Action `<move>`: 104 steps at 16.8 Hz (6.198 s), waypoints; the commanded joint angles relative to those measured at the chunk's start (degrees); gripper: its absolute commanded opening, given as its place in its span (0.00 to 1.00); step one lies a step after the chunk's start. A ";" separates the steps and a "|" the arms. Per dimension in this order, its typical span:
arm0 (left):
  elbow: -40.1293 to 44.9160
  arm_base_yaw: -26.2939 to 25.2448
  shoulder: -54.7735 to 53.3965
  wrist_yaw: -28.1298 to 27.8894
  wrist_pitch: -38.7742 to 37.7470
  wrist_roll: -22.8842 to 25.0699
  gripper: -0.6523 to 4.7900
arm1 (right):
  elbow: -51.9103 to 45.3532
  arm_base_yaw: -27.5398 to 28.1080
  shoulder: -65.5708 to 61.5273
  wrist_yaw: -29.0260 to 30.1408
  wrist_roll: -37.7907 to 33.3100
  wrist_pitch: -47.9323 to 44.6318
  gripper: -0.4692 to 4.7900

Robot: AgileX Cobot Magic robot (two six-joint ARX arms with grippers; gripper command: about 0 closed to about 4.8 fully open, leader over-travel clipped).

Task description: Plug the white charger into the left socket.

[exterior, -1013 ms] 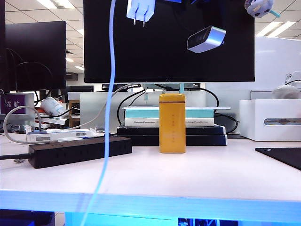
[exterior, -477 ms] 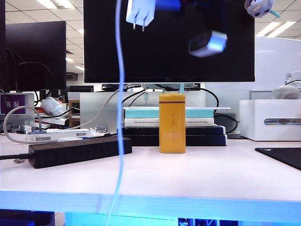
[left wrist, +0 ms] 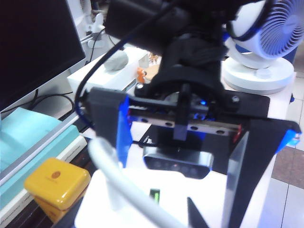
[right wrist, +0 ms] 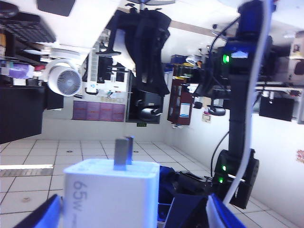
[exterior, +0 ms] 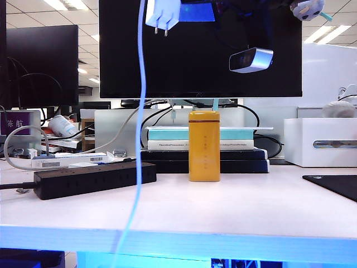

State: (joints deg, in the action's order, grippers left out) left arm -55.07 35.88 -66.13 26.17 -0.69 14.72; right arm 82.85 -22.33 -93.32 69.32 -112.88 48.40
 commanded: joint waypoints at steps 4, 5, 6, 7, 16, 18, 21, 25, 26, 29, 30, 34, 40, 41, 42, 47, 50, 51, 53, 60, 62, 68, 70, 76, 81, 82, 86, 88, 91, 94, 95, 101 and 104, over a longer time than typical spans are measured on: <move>-0.33 -5.53 -0.55 -3.43 1.44 -0.15 0.40 | 0.26 3.30 0.35 -3.28 5.46 9.94 0.85; -0.31 -6.69 -1.62 -4.39 1.64 -0.17 0.40 | 0.26 3.43 0.33 -6.16 6.03 9.86 0.85; -0.33 -7.50 -2.86 -4.52 1.66 -0.26 0.40 | 0.26 3.43 0.33 -8.39 6.56 9.84 0.85; -0.31 -7.72 -4.13 -4.83 1.66 -0.42 0.40 | 0.26 3.43 0.33 -9.46 6.88 9.86 0.85; -0.31 -10.40 -19.93 -11.04 13.35 -9.42 0.39 | 0.26 3.08 0.33 -11.41 15.72 9.99 0.85; -0.28 -12.31 -28.35 -10.80 22.88 -11.43 0.21 | 0.26 3.06 0.33 -13.88 18.73 10.12 0.85; -0.28 -14.69 -30.45 -10.01 23.93 -11.43 0.22 | 0.26 3.06 0.33 -14.32 18.82 10.27 0.85; -0.26 -17.20 -30.73 -7.43 24.41 -6.43 0.22 | 0.26 3.06 0.33 -14.36 18.80 10.29 0.85; -0.26 -17.20 -30.71 -7.63 24.41 -6.97 0.22 | 0.26 3.06 0.31 -14.38 18.80 10.29 0.85; -0.28 -17.16 -30.73 -3.45 24.85 -7.65 0.22 | 0.26 3.06 0.31 -14.93 18.82 10.32 0.85; -0.28 -17.18 -30.73 -2.27 25.27 -6.29 0.22 | 0.26 3.06 0.31 -15.87 18.84 10.32 0.85; -0.28 -17.64 -32.13 6.47 27.69 -4.22 0.22 | 0.26 3.06 0.31 -15.85 18.88 10.36 0.85; -0.28 -21.68 -34.36 11.41 29.14 -3.80 0.22 | 0.26 3.06 0.31 -17.22 21.62 12.33 0.85; -0.28 -22.29 -34.67 11.39 29.79 -3.80 0.22 | 0.26 3.06 0.31 -17.59 21.88 12.90 0.85; -0.28 -23.10 -35.12 12.90 30.84 -4.31 0.22 | 0.26 3.06 0.31 -18.25 21.90 13.07 0.85; -0.31 -23.26 -38.49 16.94 35.56 -6.14 0.22 | 0.26 3.04 0.31 -18.95 21.86 13.05 0.85; -0.31 -23.23 -40.96 16.48 40.39 -8.13 0.22 | 0.26 3.04 0.31 -19.69 21.90 13.07 0.85; -0.31 -23.21 -41.53 16.02 41.62 -8.17 0.22 | 0.26 3.04 0.31 -19.69 21.90 13.07 0.85; -0.33 -23.21 -42.23 14.19 41.92 -8.09 0.22 | 0.26 3.04 0.31 -19.71 21.90 13.07 0.85; -0.33 -22.14 -44.44 13.94 41.90 -8.04 0.22 | 0.26 3.06 0.31 -19.89 22.10 13.07 0.85; -0.31 -21.70 -44.72 14.12 41.44 -7.91 0.22 | 0.26 3.06 0.31 -19.93 22.34 13.05 0.85; -0.31 -21.73 -44.72 13.53 34.03 -7.69 0.22 | 0.26 3.06 0.31 -19.91 22.71 13.05 0.85; -0.31 -21.73 -44.72 13.49 30.69 -7.67 0.22 | 0.26 3.06 0.31 -19.89 22.71 13.05 0.85; -0.31 -21.70 -44.72 16.50 28.94 -3.48 0.33 | 0.26 3.06 0.31 -19.89 22.71 13.05 0.85; -0.31 -21.42 -44.72 15.85 23.02 2.40 0.33 | 0.26 3.08 0.31 -19.91 22.71 13.00 0.85; -0.31 -21.42 -44.72 15.34 21.53 3.61 0.33 | 0.26 3.08 0.31 -19.89 22.69 13.00 0.85; 0.02 -21.38 -44.72 13.49 20.94 3.45 0.33 | 0.26 3.10 0.31 -19.91 22.71 12.85 0.85; 0.44 -21.38 -44.72 12.07 20.90 3.30 0.33 | 0.26 3.10 0.31 -19.89 22.71 12.85 0.85; 0.87 -21.38 -44.72 11.98 19.30 3.74 0.33 | 0.26 3.13 0.31 -19.89 22.71 12.83 0.85; 0.87 -21.38 -44.72 12.20 19.63 3.72 0.63 | 0.26 3.13 0.31 -19.91 22.71 12.83 0.85; 0.87 -21.38 -44.70 12.22 19.63 3.72 0.63 | 0.26 3.13 0.31 -19.91 22.71 12.83 0.85; 0.85 -21.38 -44.65 12.66 20.09 3.23 0.63 | 0.24 3.15 0.28 -19.87 22.75 12.68 0.85; 0.85 -21.38 -44.63 12.63 21.31 3.23 0.63 | 0.24 3.15 0.28 -19.89 22.75 12.68 0.85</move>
State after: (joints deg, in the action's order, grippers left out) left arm -54.57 14.50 -110.43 39.27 21.96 18.39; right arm 82.85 -19.18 -93.30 49.47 -90.26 61.17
